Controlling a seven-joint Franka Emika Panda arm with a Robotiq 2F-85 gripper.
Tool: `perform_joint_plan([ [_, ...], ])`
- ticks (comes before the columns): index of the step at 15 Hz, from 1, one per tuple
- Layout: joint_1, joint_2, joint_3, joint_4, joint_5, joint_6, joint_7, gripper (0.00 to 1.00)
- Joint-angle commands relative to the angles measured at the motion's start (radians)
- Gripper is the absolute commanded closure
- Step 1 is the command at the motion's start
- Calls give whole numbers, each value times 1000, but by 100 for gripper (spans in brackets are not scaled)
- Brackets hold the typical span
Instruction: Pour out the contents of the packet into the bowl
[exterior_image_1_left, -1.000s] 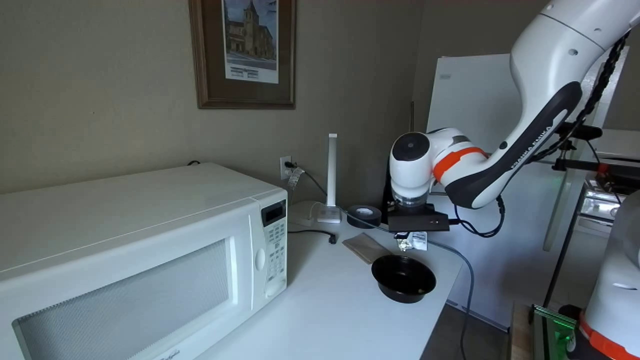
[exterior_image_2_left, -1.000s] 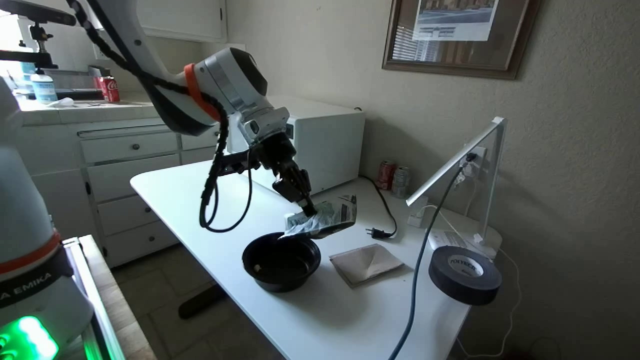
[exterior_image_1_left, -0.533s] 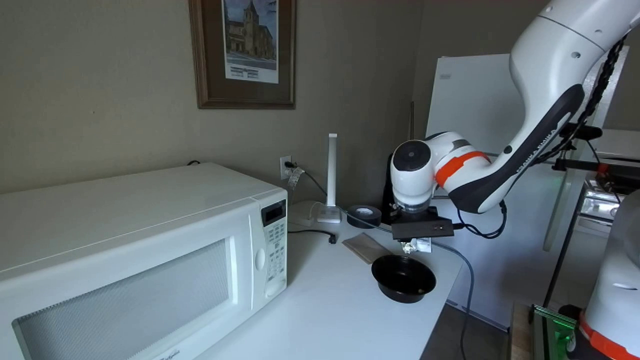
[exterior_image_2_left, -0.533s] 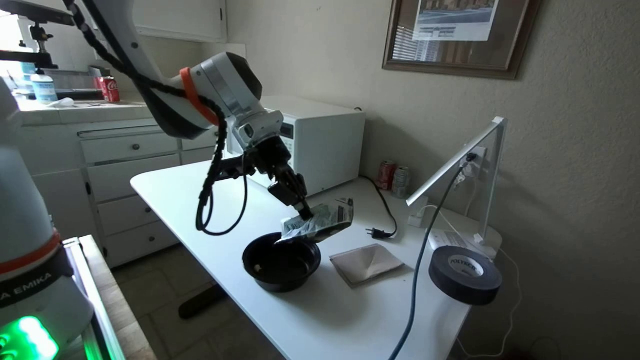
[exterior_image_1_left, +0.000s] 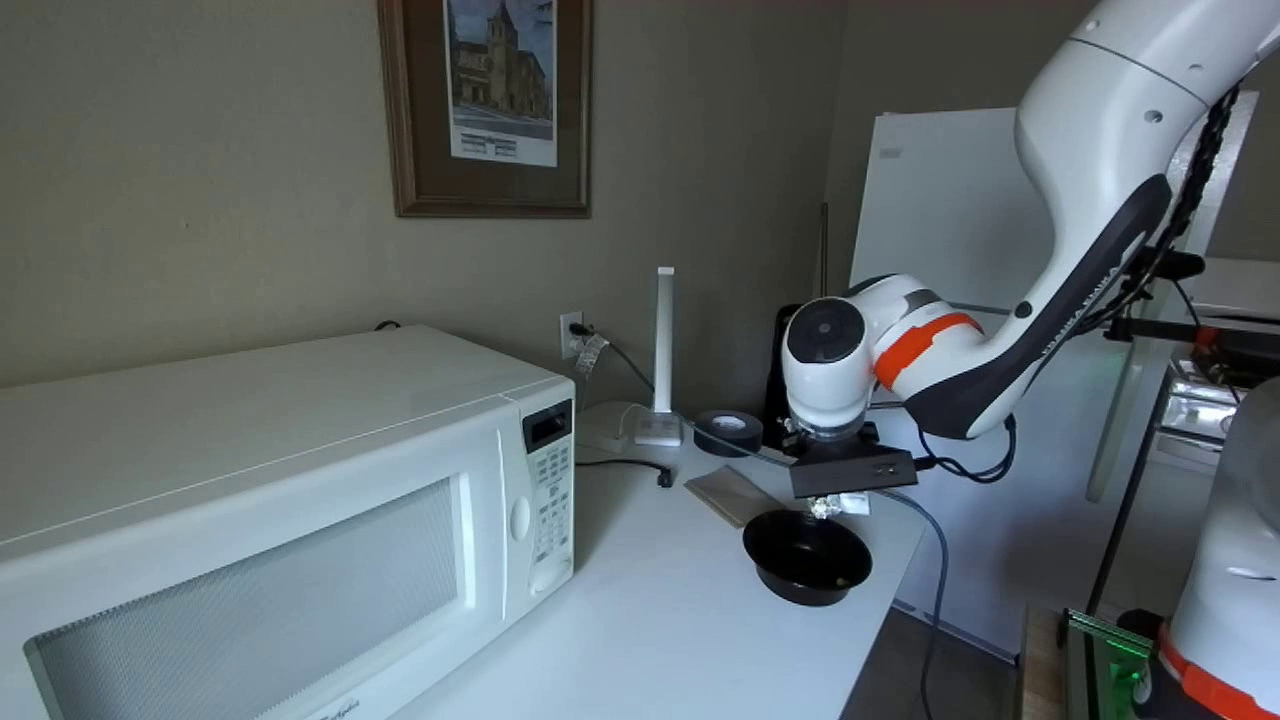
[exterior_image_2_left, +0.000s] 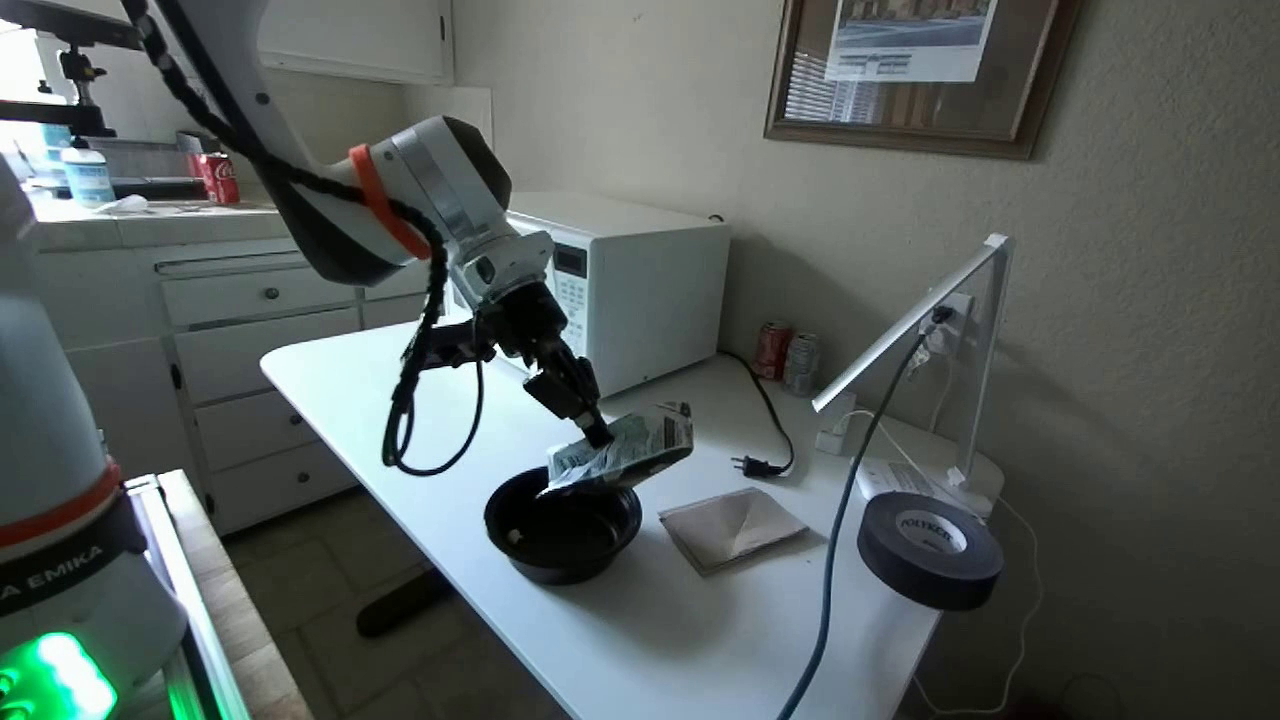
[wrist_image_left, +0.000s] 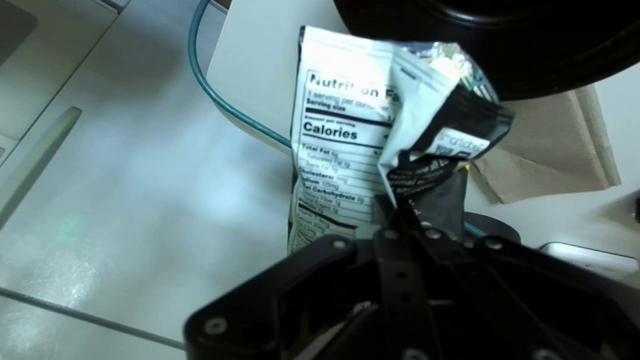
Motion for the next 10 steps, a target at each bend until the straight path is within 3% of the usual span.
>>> perform_joint_plan([
  [1,18,0,17,-13,-80,-50,90,100],
  [10,45,6,28,-16,-89,-102,148,100],
])
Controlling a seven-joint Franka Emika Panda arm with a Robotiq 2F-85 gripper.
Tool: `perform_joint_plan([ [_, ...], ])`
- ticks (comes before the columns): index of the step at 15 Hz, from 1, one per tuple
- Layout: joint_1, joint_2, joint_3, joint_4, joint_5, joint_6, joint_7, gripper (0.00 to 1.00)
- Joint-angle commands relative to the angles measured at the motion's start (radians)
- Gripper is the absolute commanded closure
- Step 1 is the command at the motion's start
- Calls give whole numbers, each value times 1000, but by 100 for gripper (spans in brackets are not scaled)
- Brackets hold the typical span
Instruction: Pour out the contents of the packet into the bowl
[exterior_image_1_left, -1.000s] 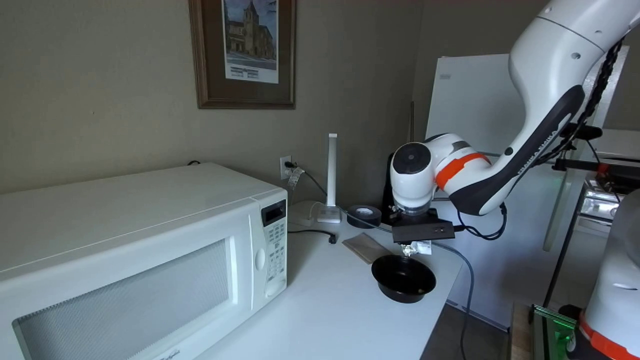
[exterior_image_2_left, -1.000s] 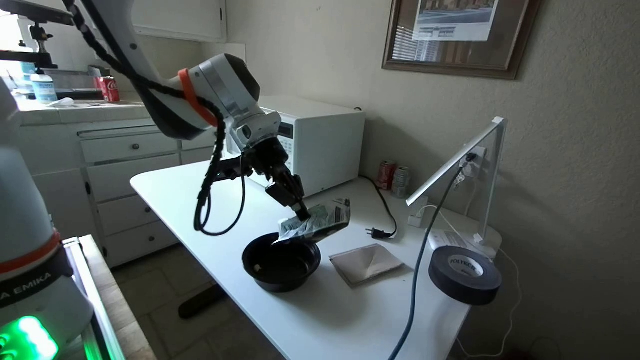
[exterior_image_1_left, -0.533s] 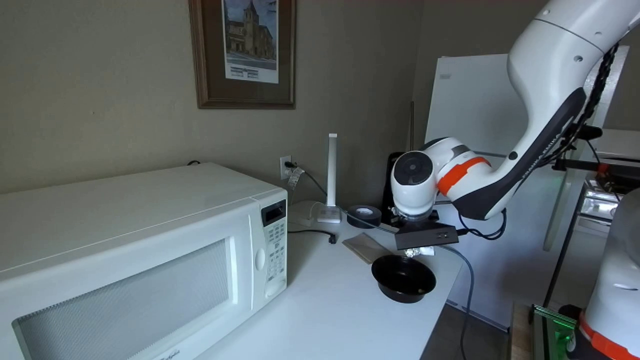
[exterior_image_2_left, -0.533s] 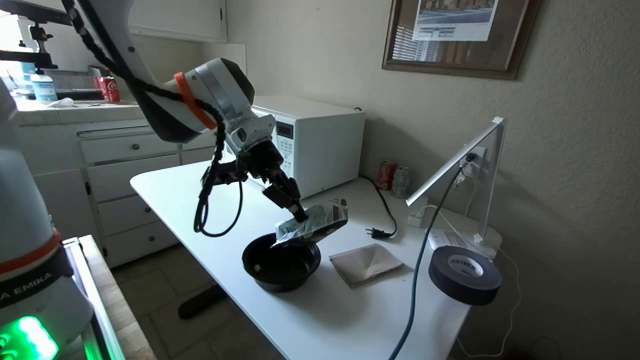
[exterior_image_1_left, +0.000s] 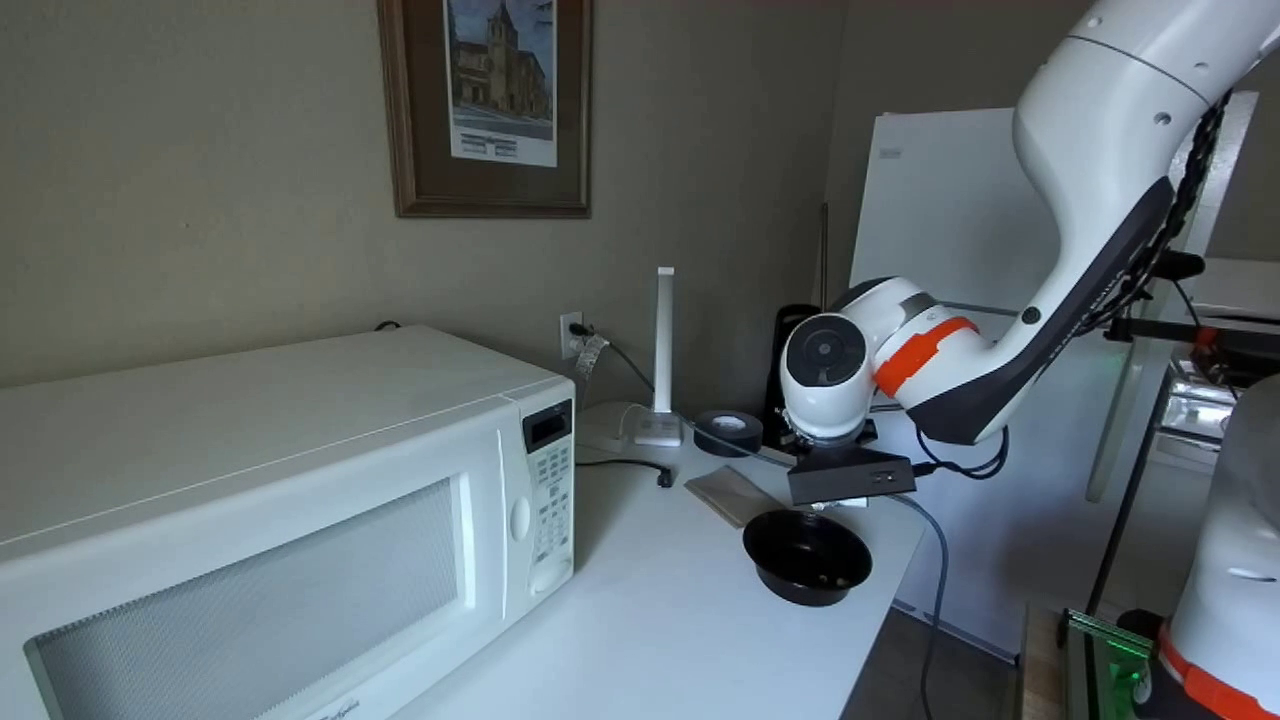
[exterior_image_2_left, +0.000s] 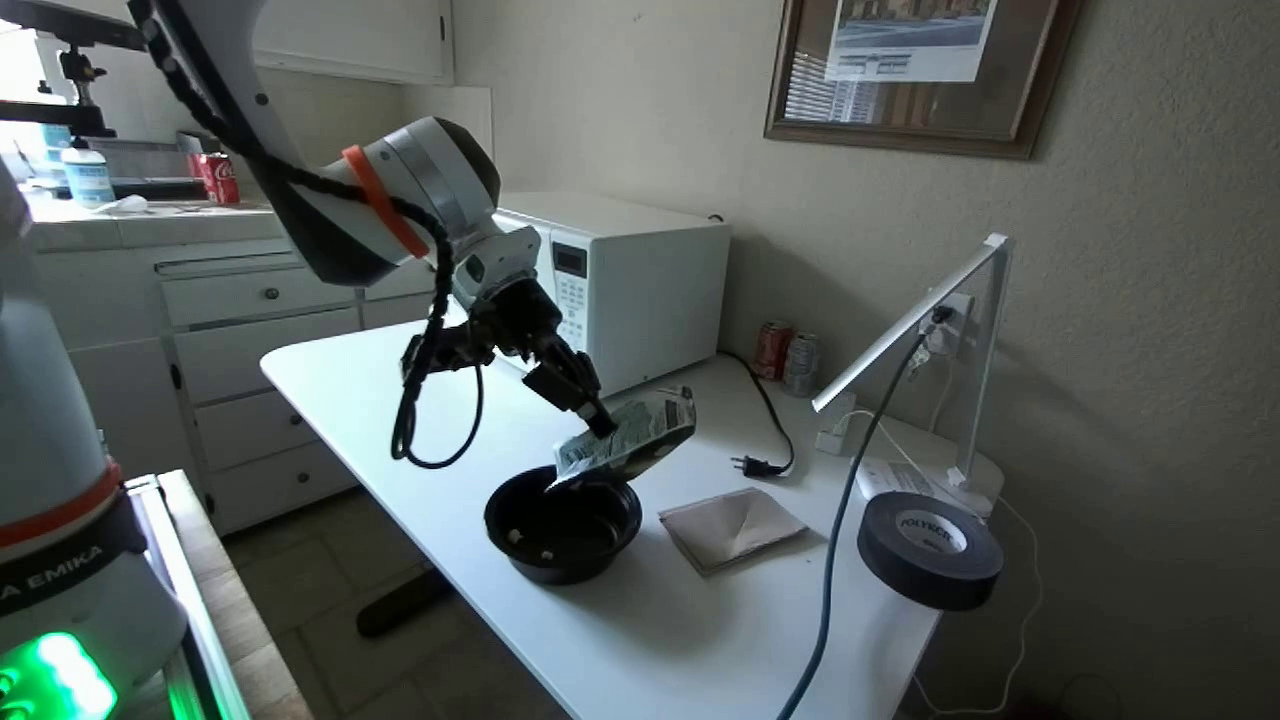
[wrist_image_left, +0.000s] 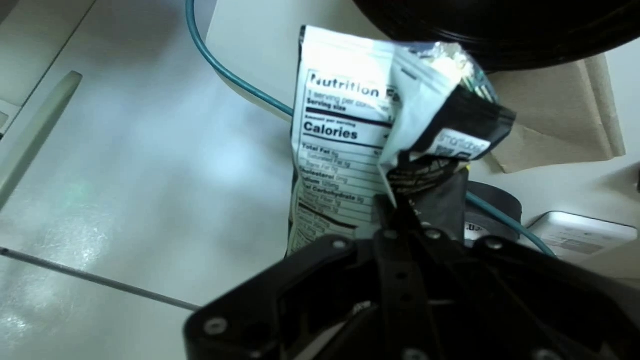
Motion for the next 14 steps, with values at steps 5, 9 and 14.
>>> perform_joint_plan([
  [5,24,-1,1,-22,9,-8,9,100],
  [9,28,-12,15,-17,-95,-35,112,100],
  [14,40,-13,20,-22,-116,-64,120,100],
])
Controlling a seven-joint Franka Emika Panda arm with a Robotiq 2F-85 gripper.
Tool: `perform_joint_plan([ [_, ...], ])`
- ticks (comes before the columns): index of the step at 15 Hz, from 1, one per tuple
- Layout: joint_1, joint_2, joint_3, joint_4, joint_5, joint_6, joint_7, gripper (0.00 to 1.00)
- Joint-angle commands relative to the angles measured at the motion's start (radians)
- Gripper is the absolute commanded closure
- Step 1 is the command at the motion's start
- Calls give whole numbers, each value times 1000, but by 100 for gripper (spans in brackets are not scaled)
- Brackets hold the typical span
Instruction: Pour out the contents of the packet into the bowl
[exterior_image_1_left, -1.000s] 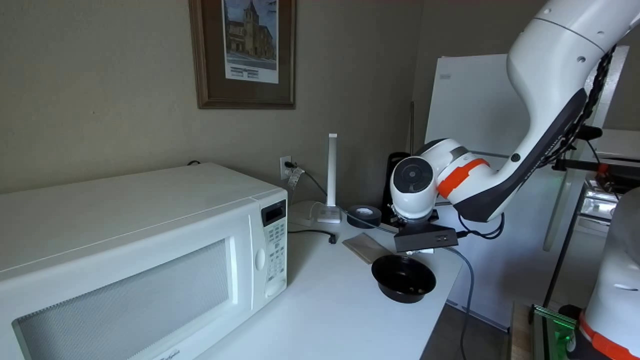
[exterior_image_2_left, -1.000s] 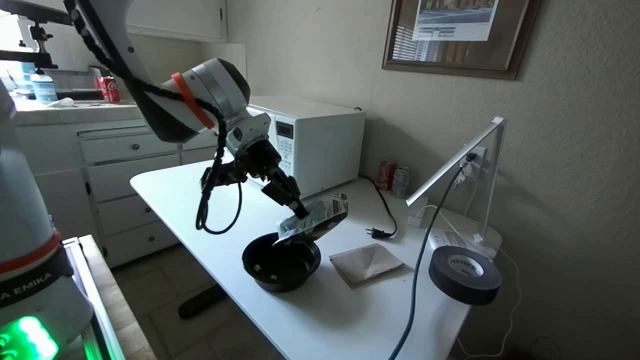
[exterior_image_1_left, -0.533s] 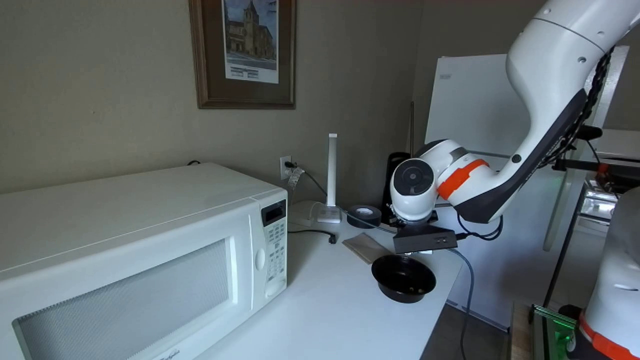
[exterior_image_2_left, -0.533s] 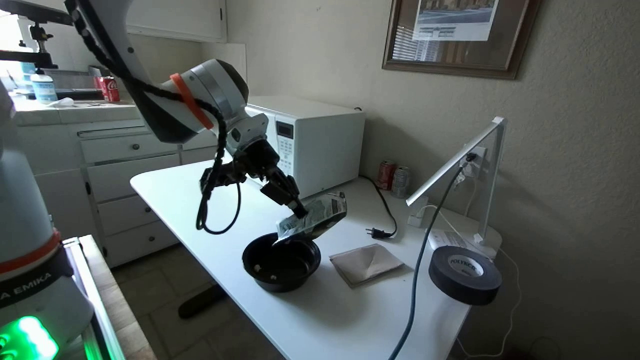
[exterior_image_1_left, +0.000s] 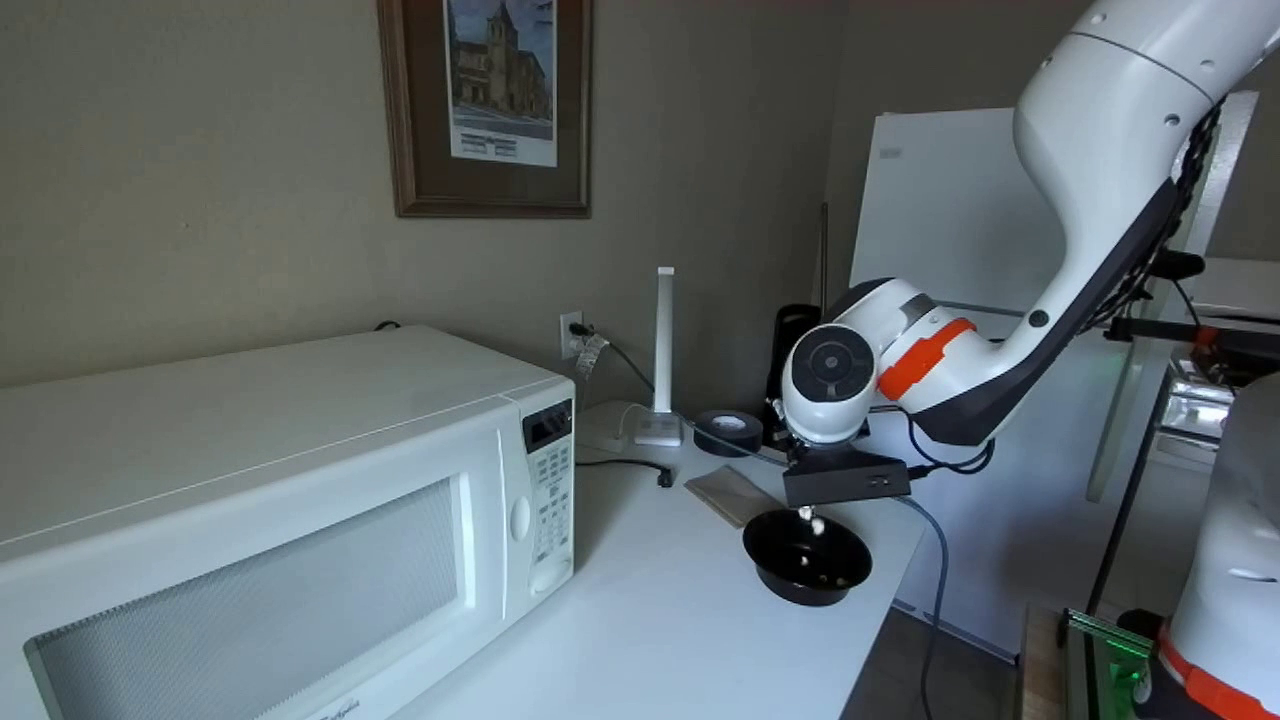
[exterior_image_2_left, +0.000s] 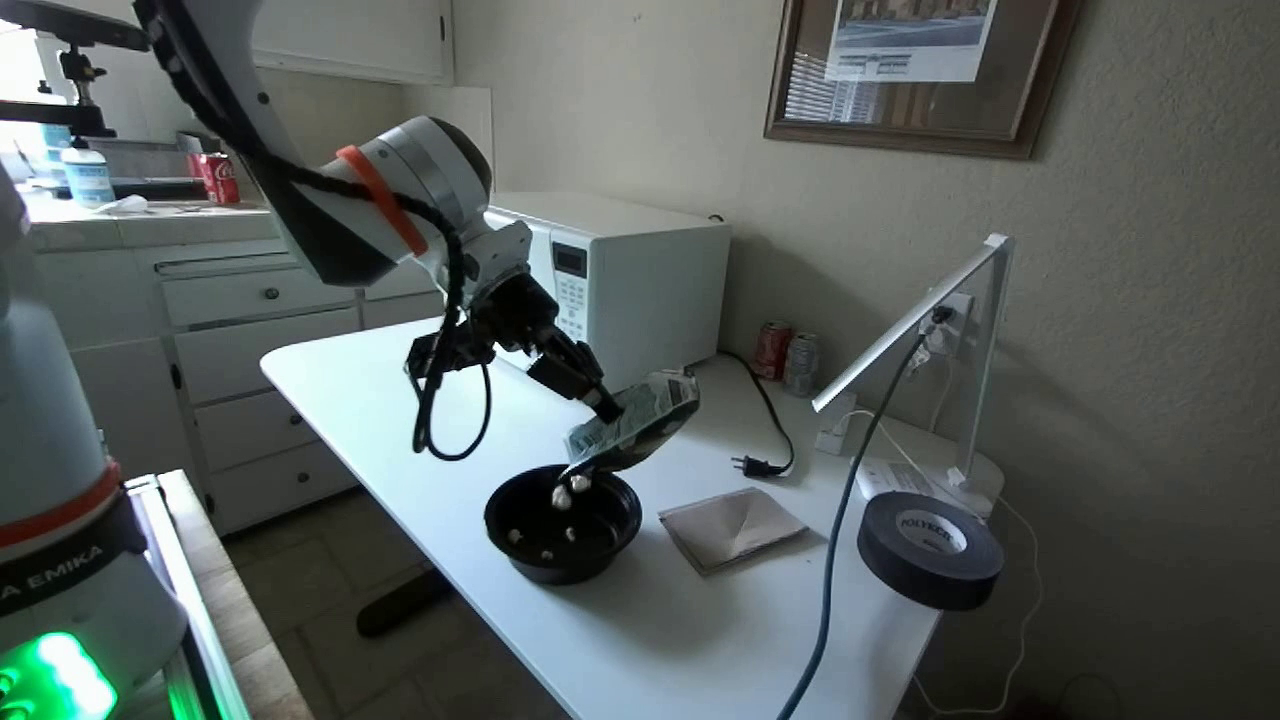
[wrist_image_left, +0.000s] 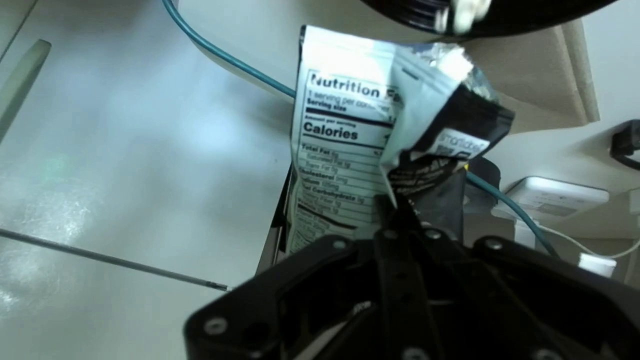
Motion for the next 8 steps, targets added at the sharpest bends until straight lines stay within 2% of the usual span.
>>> perform_joint_plan([
  [1,19,-5,10,-12,-48,-52,65,100],
  [8,17,36,-9,6,130,-26,-41,100],
])
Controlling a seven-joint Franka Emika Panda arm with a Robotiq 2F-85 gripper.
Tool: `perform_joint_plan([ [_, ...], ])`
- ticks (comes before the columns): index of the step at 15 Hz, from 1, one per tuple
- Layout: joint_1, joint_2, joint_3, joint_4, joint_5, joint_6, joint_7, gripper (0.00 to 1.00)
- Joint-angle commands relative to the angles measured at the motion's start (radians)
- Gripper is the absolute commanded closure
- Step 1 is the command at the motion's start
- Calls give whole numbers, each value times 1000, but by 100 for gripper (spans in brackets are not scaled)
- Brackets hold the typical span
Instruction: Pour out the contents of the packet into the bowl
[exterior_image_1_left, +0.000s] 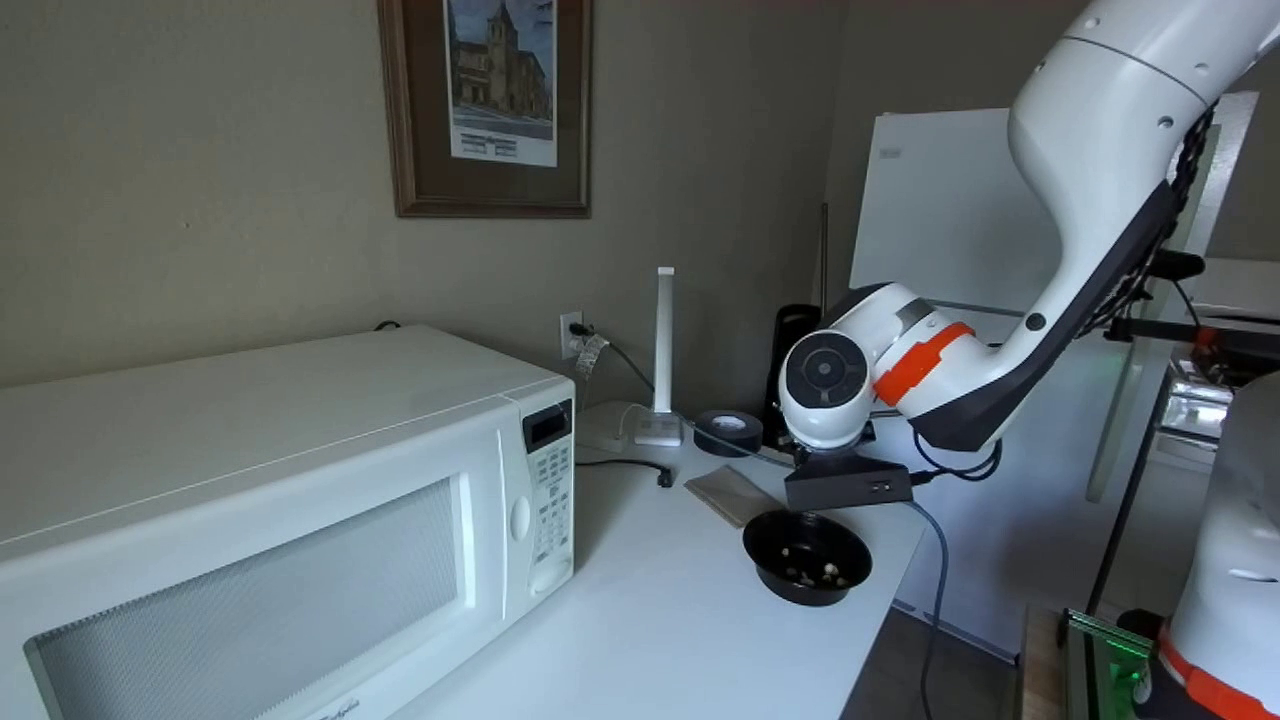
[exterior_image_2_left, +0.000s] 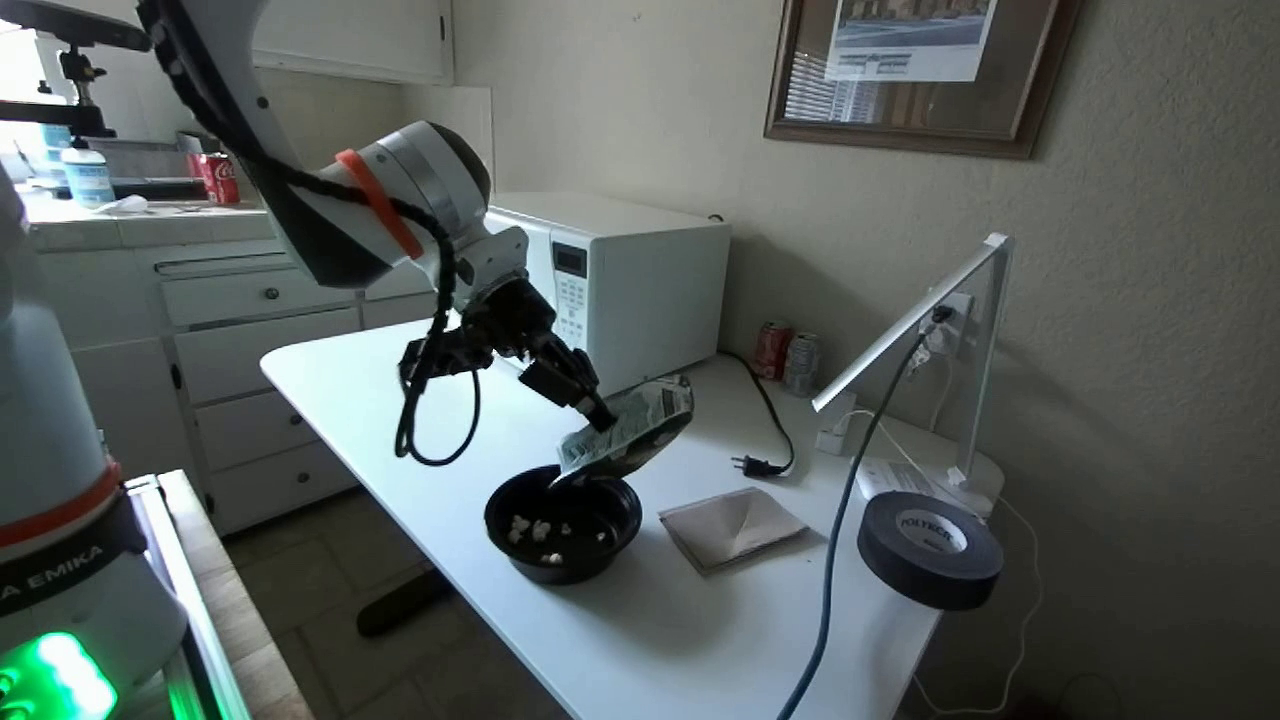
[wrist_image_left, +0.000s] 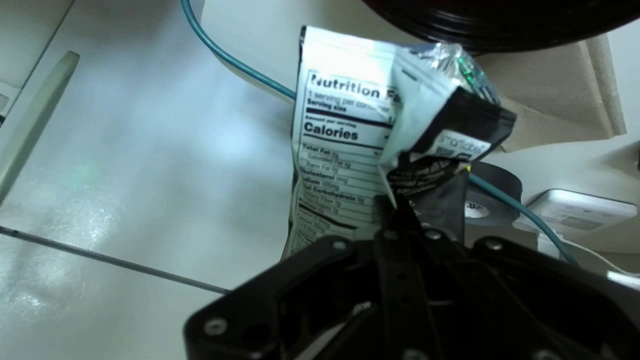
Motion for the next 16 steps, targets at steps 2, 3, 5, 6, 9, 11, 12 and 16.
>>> perform_joint_plan([
  [2,5,29,-13,18,141,27,-69,100],
  [3,4,31,-13,24,166,34,-77,100],
  [5,1,35,-16,46,231,63,-109,100],
  [6,-1,38,-17,59,262,77,-122,100],
  [9,-4,51,-20,99,365,113,-179,100],
  [11,-7,67,-22,129,437,136,-221,100],
  [12,-7,73,-22,144,473,146,-242,100],
  [16,-13,127,-25,201,654,221,-351,100],
])
